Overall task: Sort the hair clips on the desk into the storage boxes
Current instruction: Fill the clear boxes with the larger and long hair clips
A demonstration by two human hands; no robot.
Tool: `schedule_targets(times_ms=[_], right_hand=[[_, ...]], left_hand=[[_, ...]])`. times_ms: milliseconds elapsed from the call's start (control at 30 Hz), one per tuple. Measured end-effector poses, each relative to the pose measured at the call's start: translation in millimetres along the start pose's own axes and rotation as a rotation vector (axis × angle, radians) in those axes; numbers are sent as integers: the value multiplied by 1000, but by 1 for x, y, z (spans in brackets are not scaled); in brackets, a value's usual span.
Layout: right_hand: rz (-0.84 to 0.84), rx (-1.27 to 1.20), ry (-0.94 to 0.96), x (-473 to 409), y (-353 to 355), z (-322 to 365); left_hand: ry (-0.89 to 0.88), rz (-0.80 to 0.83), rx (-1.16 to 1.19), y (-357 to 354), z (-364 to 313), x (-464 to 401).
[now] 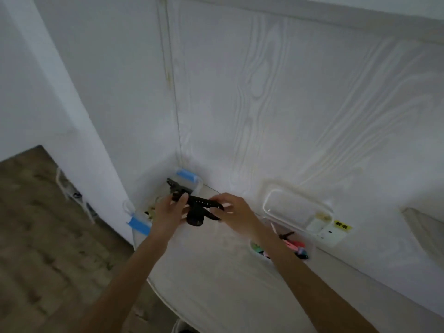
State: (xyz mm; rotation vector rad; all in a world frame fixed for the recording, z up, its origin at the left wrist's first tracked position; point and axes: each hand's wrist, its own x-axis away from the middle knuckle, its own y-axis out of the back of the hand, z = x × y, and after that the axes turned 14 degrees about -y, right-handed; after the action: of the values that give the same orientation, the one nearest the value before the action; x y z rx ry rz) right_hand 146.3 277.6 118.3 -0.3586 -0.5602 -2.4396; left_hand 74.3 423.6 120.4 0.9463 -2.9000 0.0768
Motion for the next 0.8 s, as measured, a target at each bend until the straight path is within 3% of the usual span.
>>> schedule_targets(times_ms=[67,200,300,400,467,600,733,800], right_hand=[[-35,-13,23,-23,-21,14],[-86,-149,-72,-61,-54,37],[-12,78,-53,-78,-69,39],[-157,500,103,-86,-74,29],[-247,663,100,-90,-70,18],[-103,500,-111,-89,-59,4],[-265,372,-124,-81,-35,-2],[-246,373,-210,-78,-22,-5]], left_hand=[[-50,-60,-156,19,-2,-16],[-88,-206,-238,64,1,-31],[-46,-308,-371,94,22,-29],[94,-273,-416,103,38,-27],[179,-242,-359,101,41,-31],[276,-159,-233,99,36,-42],[368,-32,-163,95,32,-41],[399,47,-146,88,33,-33]])
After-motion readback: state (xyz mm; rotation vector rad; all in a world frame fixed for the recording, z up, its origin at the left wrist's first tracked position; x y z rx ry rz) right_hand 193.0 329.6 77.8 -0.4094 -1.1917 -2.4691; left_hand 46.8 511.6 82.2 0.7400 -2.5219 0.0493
